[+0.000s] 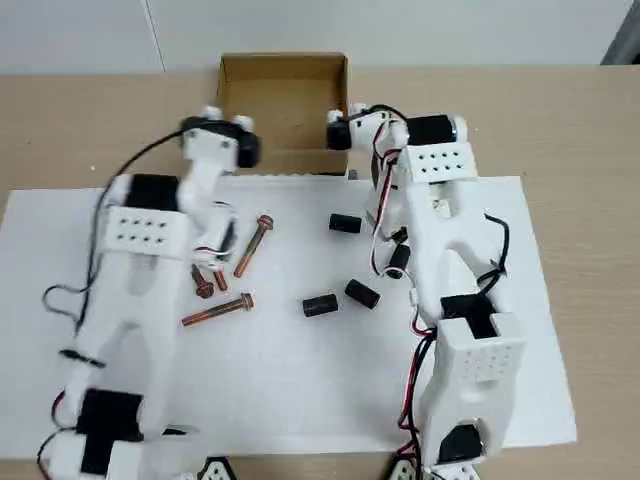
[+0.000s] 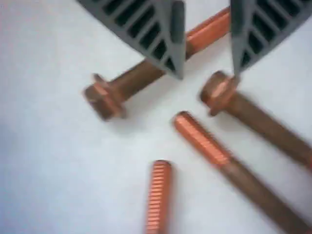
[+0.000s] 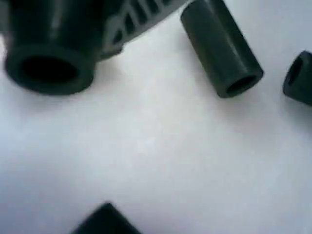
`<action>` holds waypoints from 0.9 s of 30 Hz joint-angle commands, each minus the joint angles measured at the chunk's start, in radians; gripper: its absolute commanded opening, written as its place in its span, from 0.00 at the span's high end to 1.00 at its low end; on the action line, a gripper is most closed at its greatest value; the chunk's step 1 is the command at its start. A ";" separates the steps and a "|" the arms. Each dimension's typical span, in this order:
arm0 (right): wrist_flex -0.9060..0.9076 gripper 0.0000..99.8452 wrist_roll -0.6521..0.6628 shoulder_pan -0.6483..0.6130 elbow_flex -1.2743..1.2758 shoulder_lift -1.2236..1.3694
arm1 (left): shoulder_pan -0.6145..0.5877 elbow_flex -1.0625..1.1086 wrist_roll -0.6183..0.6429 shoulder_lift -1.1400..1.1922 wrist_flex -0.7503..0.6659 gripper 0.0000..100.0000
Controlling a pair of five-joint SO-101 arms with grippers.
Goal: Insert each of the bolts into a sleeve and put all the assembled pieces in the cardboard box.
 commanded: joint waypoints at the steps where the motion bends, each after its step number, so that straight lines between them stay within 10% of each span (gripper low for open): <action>1: 0.010 1.00 -0.025 0.016 -0.049 -0.073 | 0.029 -0.094 -0.011 0.087 0.008 0.94; 27: 0.030 0.99 -0.023 0.016 -0.044 -0.067 | 0.034 -0.740 -0.077 0.664 0.163 0.87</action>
